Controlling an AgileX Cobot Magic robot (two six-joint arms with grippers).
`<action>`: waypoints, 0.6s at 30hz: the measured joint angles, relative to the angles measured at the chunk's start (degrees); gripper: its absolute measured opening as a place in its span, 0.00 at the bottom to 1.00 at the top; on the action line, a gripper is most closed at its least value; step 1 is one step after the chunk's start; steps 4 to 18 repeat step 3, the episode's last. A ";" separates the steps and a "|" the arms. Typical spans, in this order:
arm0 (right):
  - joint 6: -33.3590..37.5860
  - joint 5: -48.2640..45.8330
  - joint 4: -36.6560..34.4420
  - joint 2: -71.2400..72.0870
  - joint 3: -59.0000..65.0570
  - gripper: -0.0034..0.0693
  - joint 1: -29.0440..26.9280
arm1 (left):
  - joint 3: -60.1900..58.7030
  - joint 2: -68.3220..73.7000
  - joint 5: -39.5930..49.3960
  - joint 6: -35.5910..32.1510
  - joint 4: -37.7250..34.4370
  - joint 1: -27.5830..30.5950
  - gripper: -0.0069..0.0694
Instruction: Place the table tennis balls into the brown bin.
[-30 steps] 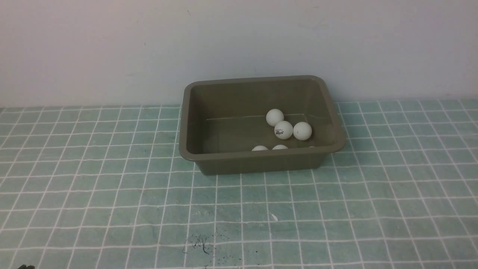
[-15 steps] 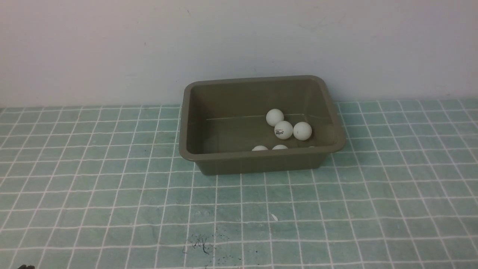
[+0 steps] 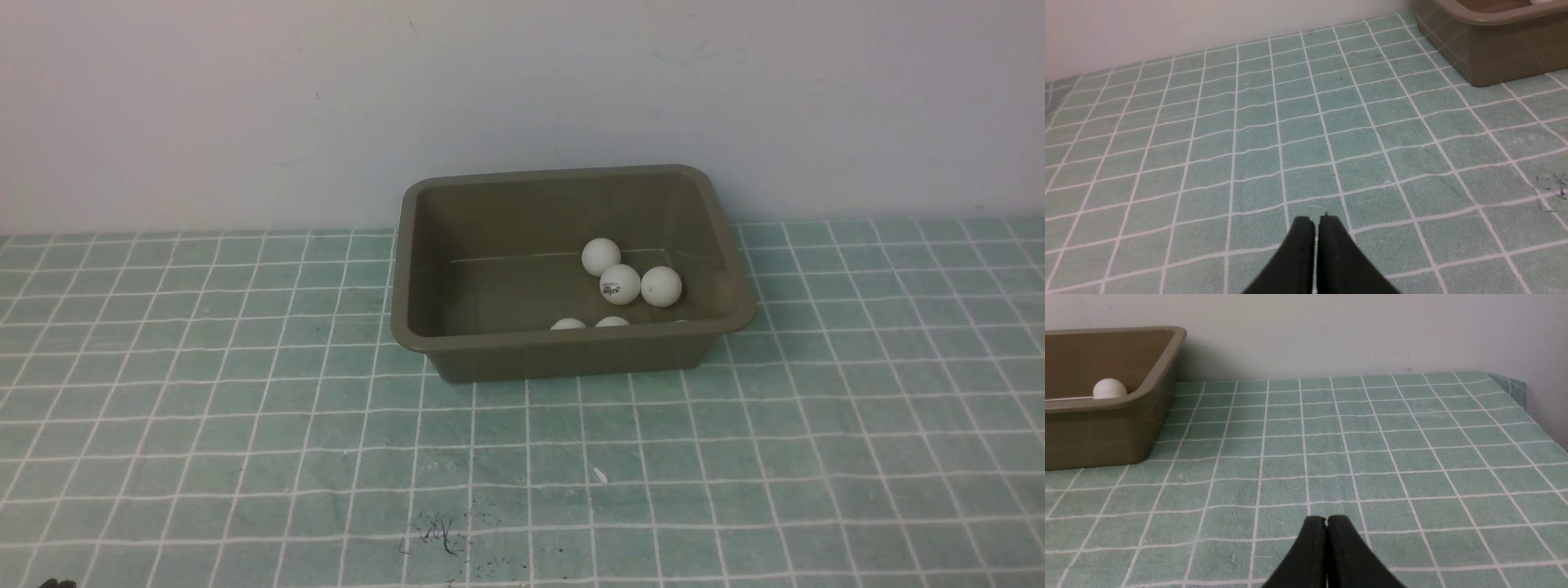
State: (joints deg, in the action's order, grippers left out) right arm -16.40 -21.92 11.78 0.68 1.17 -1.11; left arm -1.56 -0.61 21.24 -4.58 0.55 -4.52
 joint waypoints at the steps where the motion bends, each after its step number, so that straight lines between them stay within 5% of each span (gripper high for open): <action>1: 0.00 0.00 0.00 0.00 0.00 0.03 0.00 | 0.00 0.00 0.00 0.00 0.00 0.00 0.08; 18: 0.00 0.00 0.00 0.00 0.00 0.03 0.00 | 0.00 0.00 0.00 0.00 0.00 0.00 0.08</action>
